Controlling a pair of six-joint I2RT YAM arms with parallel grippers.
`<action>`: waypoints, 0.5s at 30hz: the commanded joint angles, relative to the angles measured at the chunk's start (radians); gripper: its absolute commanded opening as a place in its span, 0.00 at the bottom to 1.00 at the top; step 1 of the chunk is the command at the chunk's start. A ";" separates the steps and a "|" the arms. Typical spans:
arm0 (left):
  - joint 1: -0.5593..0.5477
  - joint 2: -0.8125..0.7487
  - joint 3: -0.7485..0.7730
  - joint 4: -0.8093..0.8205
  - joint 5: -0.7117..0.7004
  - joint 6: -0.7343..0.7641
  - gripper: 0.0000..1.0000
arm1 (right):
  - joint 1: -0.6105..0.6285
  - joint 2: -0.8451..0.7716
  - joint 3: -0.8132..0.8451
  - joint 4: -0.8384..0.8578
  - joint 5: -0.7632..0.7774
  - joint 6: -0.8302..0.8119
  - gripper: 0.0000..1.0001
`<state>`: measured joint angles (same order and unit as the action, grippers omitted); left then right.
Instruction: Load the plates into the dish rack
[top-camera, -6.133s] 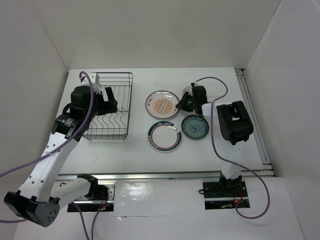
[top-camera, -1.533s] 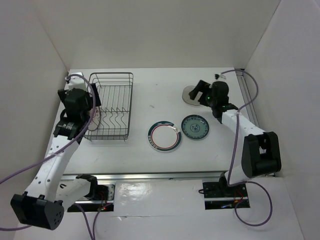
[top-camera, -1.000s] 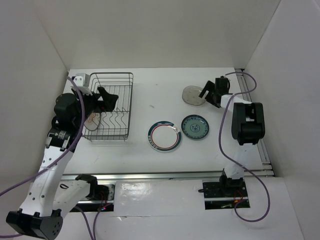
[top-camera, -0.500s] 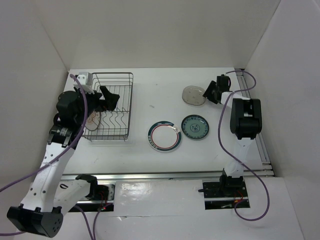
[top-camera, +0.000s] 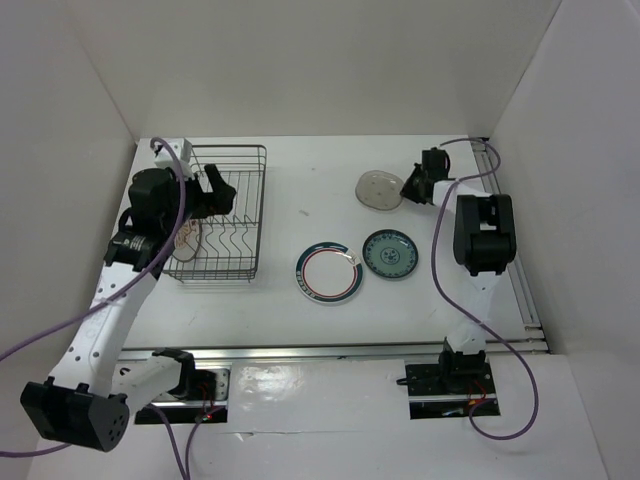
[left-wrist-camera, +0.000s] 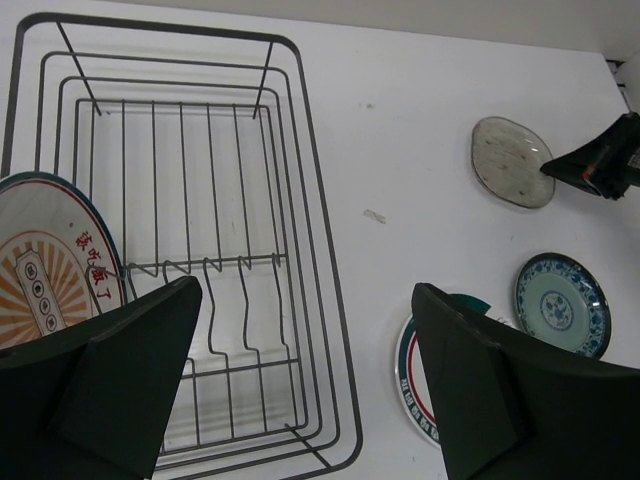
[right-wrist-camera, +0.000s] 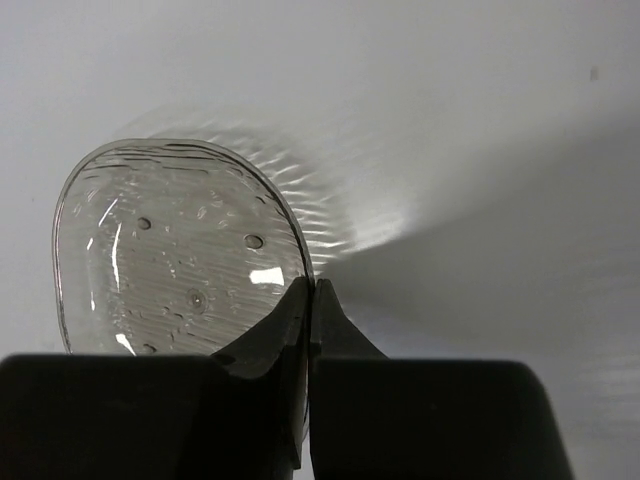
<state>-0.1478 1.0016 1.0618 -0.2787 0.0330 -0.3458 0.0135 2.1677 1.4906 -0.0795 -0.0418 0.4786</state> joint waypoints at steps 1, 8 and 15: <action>0.004 0.032 0.049 -0.008 0.002 -0.010 1.00 | 0.005 -0.118 -0.146 0.031 -0.039 0.064 0.00; 0.004 0.100 0.064 -0.008 0.174 -0.059 1.00 | 0.166 -0.482 -0.440 0.515 -0.156 0.100 0.00; 0.004 0.135 0.067 0.044 0.315 -0.078 1.00 | 0.334 -0.565 -0.483 0.595 -0.240 0.071 0.00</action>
<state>-0.1478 1.1458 1.1000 -0.3088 0.2527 -0.4004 0.3042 1.6424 1.0279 0.3973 -0.2276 0.5579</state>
